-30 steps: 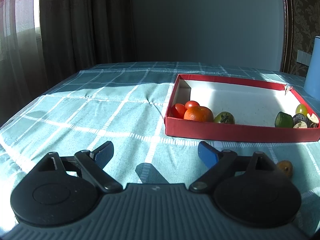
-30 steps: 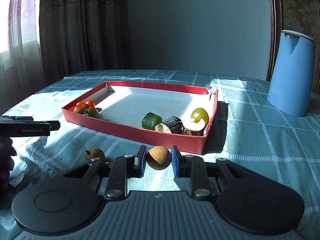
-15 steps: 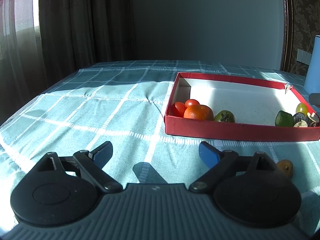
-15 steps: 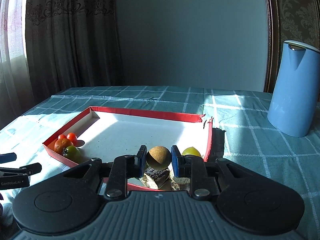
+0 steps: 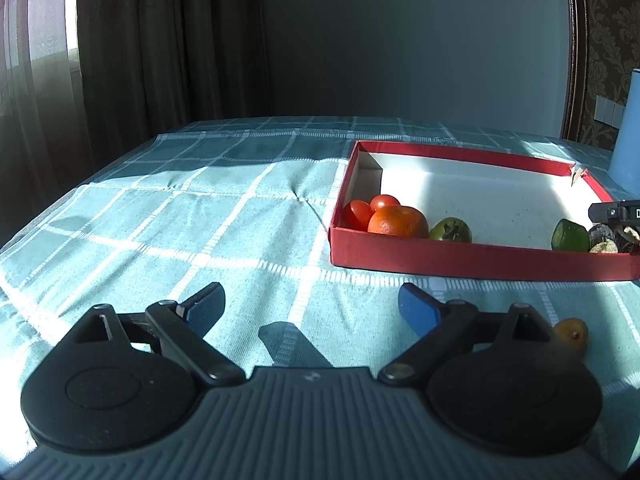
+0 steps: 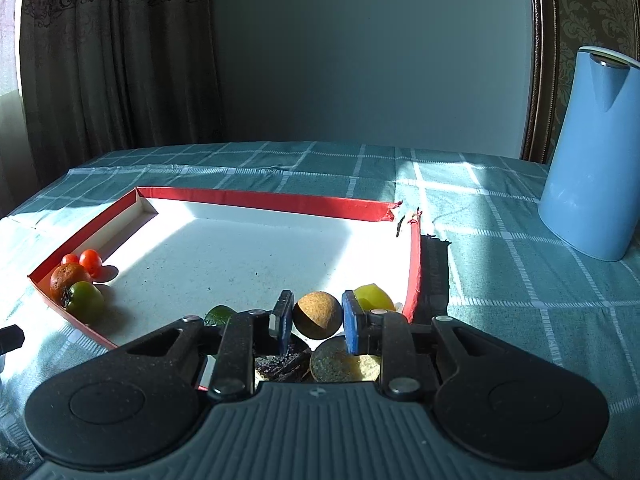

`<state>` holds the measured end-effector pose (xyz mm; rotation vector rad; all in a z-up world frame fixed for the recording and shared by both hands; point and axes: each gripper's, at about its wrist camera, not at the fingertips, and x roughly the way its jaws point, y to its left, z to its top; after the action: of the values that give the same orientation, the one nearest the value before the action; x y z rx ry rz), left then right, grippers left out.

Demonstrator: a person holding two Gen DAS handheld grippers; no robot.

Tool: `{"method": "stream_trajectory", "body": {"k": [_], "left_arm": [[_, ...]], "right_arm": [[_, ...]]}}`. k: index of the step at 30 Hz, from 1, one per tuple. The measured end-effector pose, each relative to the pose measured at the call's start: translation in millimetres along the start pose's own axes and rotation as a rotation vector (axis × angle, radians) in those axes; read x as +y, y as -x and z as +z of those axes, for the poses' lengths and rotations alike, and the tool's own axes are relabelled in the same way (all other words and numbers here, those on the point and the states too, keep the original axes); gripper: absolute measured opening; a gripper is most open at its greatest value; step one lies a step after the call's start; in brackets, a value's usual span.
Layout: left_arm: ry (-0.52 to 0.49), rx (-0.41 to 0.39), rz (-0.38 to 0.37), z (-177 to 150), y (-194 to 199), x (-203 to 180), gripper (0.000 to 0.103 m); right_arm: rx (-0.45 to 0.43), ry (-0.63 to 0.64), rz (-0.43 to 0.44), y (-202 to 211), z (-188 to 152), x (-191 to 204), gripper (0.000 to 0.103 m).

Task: Organize fruits
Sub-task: 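Carry the brown fruit into the red box and open the right tool, then reach the left tool to the small brown kiwi and close on it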

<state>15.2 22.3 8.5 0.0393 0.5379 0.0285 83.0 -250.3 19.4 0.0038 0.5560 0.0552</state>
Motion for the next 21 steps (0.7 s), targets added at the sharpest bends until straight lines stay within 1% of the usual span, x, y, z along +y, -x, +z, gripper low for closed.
{"method": "stream_trajectory", "body": {"k": [7, 10, 11, 12, 13, 14, 15, 16, 17, 21], "left_arm": [[0.001, 0.001, 0.003, -0.2, -0.3, 0.9, 0.094], [0.001, 0.001, 0.003, -0.2, -0.5, 1.1, 0.094], [0.001, 0.002, 0.003, -0.2, -0.5, 1.2, 0.094], [0.002, 0.002, 0.004, -0.1, -0.5, 1.3, 0.094], [0.002, 0.001, 0.004, -0.3, -0.4, 1.3, 0.094], [0.002, 0.002, 0.004, -0.4, -0.2, 1.5, 0.094], [0.002, 0.002, 0.004, -0.5, -0.1, 1.7, 0.094], [0.002, 0.002, 0.004, -0.4, -0.3, 1.4, 0.094], [0.002, 0.001, 0.005, -0.4, -0.1, 1.5, 0.094], [-0.003, -0.008, 0.012, -1.0, 1.5, -0.1, 0.094]], "right_arm": [[-0.03, 0.013, -0.008, -0.4, -3.9, 2.1, 0.025], [-0.03, -0.007, 0.002, 1.4, -3.6, -0.9, 0.025], [-0.028, -0.024, 0.008, 2.8, -3.3, -2.7, 0.027], [-0.023, -0.043, 0.019, 5.3, -2.6, -5.2, 0.029], [-0.024, -0.06, 0.022, 8.4, -2.1, -7.1, 0.037], [-0.04, -0.081, 0.01, 14.8, -1.6, -9.7, 0.051], [-0.058, -0.093, 0.004, 20.5, -1.6, -11.8, 0.058], [-0.096, -0.116, 0.003, 32.3, -1.8, -16.3, 0.068], [-0.124, -0.134, 0.007, 42.4, -2.2, -19.9, 0.071], [-0.175, -0.177, 0.027, 77.4, -12.8, -35.0, 0.071]]}}
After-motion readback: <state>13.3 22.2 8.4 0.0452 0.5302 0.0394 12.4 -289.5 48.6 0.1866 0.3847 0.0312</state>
